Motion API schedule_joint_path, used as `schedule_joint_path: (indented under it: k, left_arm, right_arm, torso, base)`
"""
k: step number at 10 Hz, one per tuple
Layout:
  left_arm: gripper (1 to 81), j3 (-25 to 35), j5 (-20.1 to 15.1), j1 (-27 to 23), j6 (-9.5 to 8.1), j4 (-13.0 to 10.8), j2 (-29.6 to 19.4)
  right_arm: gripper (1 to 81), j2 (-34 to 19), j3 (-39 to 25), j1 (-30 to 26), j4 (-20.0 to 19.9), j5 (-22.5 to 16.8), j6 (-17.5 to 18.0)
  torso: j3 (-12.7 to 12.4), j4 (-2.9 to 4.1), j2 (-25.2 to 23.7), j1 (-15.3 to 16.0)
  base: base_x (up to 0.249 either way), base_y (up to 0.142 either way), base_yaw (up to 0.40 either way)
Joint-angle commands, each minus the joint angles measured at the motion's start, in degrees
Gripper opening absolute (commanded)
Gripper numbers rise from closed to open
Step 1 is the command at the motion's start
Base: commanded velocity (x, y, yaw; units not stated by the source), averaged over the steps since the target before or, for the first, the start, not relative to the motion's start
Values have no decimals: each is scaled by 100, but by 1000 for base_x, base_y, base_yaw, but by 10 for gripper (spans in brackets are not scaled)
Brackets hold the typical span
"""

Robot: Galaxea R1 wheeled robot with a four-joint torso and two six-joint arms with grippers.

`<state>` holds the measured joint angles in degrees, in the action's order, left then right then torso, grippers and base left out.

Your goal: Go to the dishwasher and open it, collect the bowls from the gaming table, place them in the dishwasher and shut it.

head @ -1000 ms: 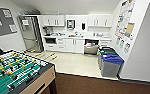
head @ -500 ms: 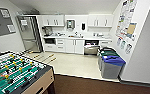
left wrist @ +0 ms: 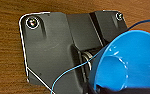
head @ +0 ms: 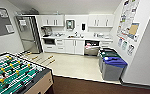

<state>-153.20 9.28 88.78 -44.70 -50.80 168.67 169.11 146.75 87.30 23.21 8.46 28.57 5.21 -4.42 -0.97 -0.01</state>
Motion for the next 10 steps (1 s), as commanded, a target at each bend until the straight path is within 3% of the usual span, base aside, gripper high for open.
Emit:
schedule_joint_path:
  k: [1,10]
  left_arm:
    - [10,53,-102,-199,67,-53,18]
    - [10,53,-102,-199,58,-53,18]
  right_arm:
    - [10,-41,-34,-260,78,-222,-1]
    - [10,-41,-16,-260,78,-222,-1]
  torso:
    - [0,0,0,1]
    - [0,0,0,1]
  base:
    - [132,-81,0]
    - [132,-68,0]
